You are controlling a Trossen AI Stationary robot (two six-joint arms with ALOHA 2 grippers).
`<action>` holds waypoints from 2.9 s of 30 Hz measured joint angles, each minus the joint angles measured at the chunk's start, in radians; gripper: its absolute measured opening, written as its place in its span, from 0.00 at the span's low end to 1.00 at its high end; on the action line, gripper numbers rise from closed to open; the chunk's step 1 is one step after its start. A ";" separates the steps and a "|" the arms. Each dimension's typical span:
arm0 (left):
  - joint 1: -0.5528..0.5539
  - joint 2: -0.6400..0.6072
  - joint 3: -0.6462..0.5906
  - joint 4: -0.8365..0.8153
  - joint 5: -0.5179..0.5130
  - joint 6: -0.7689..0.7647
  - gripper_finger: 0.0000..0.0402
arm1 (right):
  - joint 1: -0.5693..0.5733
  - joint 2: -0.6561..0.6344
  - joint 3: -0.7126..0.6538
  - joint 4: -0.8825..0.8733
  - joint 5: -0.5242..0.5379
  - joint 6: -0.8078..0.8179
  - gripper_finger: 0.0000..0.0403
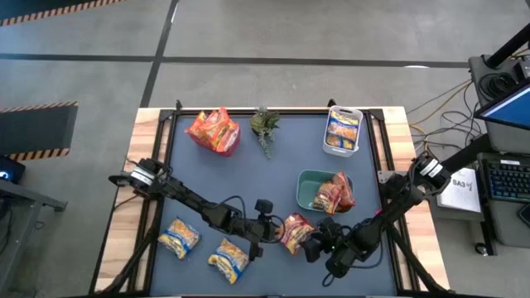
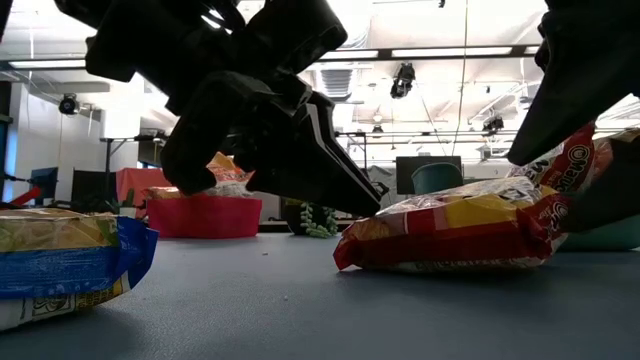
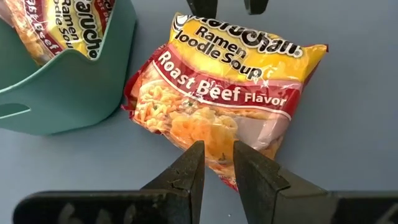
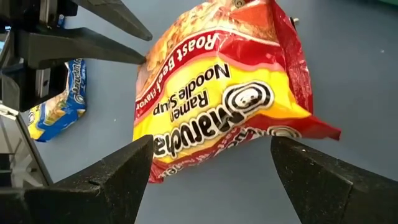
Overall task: Sort Maruchan noodles
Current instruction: Put the red noodle pack into the green bin
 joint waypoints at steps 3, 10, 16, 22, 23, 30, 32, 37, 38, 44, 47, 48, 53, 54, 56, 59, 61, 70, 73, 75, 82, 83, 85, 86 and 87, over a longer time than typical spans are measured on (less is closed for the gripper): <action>0.002 0.000 -0.002 0.000 0.000 0.000 0.17 | -0.003 0.000 0.000 0.000 0.002 -0.011 0.78; 0.007 0.000 -0.003 0.000 0.003 -0.012 0.17 | -0.008 0.001 -0.005 -0.001 0.002 -0.009 0.78; 0.015 0.001 -0.017 0.025 0.053 -0.016 0.17 | -0.008 0.001 -0.036 -0.002 0.003 0.020 0.78; 0.020 0.001 -0.026 0.039 0.053 -0.016 0.17 | -0.008 0.001 -0.080 0.069 0.020 0.017 0.78; 0.022 0.001 -0.029 0.043 0.053 -0.017 0.17 | -0.008 0.002 -0.088 0.095 0.026 0.014 0.78; 0.034 0.001 -0.061 0.087 0.053 -0.025 0.17 | -0.020 0.002 -0.117 0.240 0.066 -0.073 0.78; 0.037 0.001 -0.062 0.087 0.053 -0.027 0.17 | -0.029 0.002 -0.117 0.238 0.070 -0.078 0.78; 0.050 0.001 -0.069 0.088 0.053 -0.045 0.17 | -0.047 0.002 -0.117 0.238 0.070 -0.097 0.78; 0.052 0.001 -0.073 0.091 0.053 -0.048 0.17 | -0.048 0.002 -0.117 0.238 0.070 -0.098 0.78; 0.067 0.001 -0.092 0.082 0.053 -0.072 0.17 | -0.052 0.002 -0.118 0.217 0.052 -0.068 0.78; 0.069 0.002 -0.092 0.083 0.052 -0.073 0.17 | -0.061 0.002 -0.121 0.224 0.052 -0.070 0.78; 0.067 0.002 -0.092 0.084 0.052 -0.074 0.17 | -0.065 0.002 -0.121 0.231 0.052 -0.076 0.78; 0.067 0.002 -0.092 0.084 0.053 -0.074 0.17 | -0.084 0.002 -0.121 0.271 0.053 -0.123 0.78; 0.067 0.002 -0.092 0.084 0.053 -0.074 0.17 | -0.088 0.002 -0.121 0.275 0.053 -0.134 0.78; 0.067 0.002 -0.092 0.084 0.053 -0.074 0.17 | -0.098 0.002 -0.121 0.283 0.053 -0.146 0.78; 0.067 0.002 -0.092 0.087 0.078 -0.073 0.17 | -0.111 0.002 -0.121 0.283 0.052 -0.157 0.77; 0.067 0.002 -0.092 0.087 0.081 -0.073 0.17 | -0.117 0.002 -0.121 0.284 0.052 -0.166 0.76; 0.067 0.002 -0.092 0.091 0.082 -0.073 0.17 | -0.119 0.002 -0.124 0.284 0.052 -0.197 0.65; 0.067 0.002 -0.092 0.090 0.082 -0.073 0.17 | -0.119 0.002 -0.124 0.284 0.052 -0.203 0.59; 0.067 0.002 -0.092 0.091 0.082 -0.073 0.17 | -0.119 0.002 -0.124 0.284 0.052 -0.205 0.55; 0.067 0.002 -0.092 0.091 0.081 -0.073 0.17 | -0.119 0.002 -0.124 0.285 0.052 -0.210 0.40; 0.067 0.002 -0.092 0.090 0.081 -0.073 0.17 | -0.119 0.002 -0.124 0.285 0.052 -0.209 0.38; 0.067 0.002 -0.092 0.090 0.081 -0.073 0.17 | -0.119 0.002 -0.124 0.286 0.055 -0.210 0.34; 0.067 0.002 -0.092 0.090 0.081 -0.072 0.17 | -0.119 0.002 -0.124 0.286 0.057 -0.210 0.32; 0.067 0.002 -0.092 0.089 0.081 -0.072 0.17 | -0.119 0.002 -0.124 0.287 0.058 -0.210 0.30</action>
